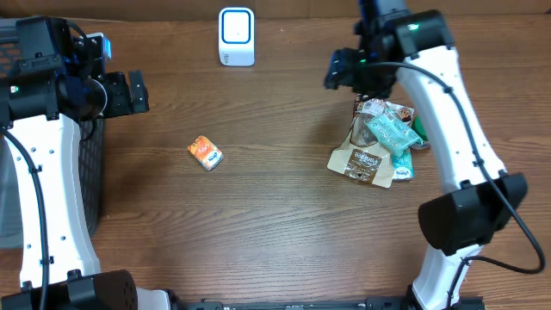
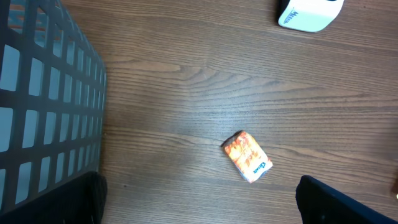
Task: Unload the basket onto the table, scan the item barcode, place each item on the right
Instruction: 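Move the right gripper to the orange snack box and grasp it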
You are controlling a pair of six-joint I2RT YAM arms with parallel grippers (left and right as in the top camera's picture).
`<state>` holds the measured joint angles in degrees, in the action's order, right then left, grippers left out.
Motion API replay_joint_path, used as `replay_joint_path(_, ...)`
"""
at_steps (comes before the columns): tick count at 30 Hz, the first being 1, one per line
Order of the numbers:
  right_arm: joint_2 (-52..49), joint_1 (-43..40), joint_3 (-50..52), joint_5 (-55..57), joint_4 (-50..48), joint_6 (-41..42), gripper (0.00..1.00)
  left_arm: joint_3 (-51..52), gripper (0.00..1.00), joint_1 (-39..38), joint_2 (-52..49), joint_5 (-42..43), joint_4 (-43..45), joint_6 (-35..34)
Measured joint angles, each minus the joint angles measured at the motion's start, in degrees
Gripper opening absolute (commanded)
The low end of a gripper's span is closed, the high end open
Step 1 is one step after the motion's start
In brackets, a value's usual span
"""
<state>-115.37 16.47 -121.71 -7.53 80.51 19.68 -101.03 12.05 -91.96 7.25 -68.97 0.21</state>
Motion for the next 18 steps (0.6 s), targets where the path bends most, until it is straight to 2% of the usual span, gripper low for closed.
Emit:
replay_joint_path(6,-1.9,5.4,0.3,-0.2,-6.1,-0.1,0.73,0.0,1.0,0.0,0.0,0.0,0.0,0.0)
replay_joint_path(17,-6.2,15.4,7.1,-6.6,-27.6,1.4,0.71,0.0,0.99,0.0,0.0,0.0,0.0,0.0)
replay_joint_path(18,-6.7,16.6,8.0,-7.0,-29.2,1.8,0.69,0.0,0.99,0.0,0.0,0.0,0.0,0.0)
